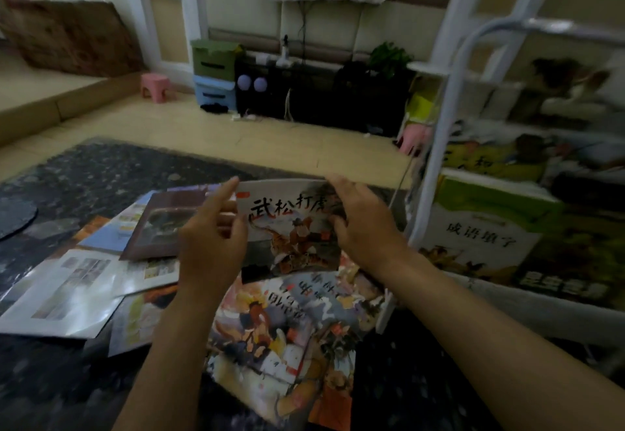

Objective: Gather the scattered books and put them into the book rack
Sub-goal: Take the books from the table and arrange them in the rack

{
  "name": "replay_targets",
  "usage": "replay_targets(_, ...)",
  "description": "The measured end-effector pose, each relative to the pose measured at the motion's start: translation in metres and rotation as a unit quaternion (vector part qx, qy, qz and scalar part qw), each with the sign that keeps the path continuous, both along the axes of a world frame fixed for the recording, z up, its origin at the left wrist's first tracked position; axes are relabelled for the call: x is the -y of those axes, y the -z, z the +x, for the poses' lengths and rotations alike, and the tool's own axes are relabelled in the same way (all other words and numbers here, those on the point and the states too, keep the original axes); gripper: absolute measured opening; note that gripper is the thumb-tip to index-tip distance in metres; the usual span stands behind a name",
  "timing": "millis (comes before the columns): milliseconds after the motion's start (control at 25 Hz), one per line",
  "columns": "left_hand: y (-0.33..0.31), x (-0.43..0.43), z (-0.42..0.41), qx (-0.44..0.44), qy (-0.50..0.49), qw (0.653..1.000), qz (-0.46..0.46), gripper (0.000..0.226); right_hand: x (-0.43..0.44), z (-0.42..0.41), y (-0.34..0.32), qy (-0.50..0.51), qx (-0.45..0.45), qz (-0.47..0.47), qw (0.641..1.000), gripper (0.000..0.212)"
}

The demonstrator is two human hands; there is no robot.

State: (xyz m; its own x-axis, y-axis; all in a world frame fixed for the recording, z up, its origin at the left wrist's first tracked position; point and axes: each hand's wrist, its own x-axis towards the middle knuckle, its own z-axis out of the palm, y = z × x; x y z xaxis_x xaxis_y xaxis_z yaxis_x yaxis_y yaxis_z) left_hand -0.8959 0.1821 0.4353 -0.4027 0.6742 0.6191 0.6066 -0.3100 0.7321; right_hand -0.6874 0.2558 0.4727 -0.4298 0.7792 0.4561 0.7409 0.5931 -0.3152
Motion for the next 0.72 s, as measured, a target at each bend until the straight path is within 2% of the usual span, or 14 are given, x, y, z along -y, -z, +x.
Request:
replay_targets(200, -0.104, -0.009, 0.051, -0.039, 0.050, 0.996, 0.069, 0.054, 0.009, 0.065, -0.092, 0.012, -0.046, 0.064, 0.997, 0.061)
replay_targets(400, -0.202, -0.034, 0.128, -0.133, 0.094, 0.979, 0.120, 0.051, 0.005, 0.154, -0.181, 0.062, -0.072, 0.109, 0.989, 0.059)
replay_targets(560, -0.230, -0.064, 0.195, -0.199, 0.120, 0.965, 0.122, 0.051, -0.014, 0.213, -0.209, 0.110, -0.067, 0.116, 0.985, 0.057)
replay_targets(720, -0.229, -0.095, 0.232, -0.257, 0.122, 0.956, 0.069, 0.049, -0.038, 0.242, -0.198, 0.143, -0.055, 0.102, 0.983, 0.057)
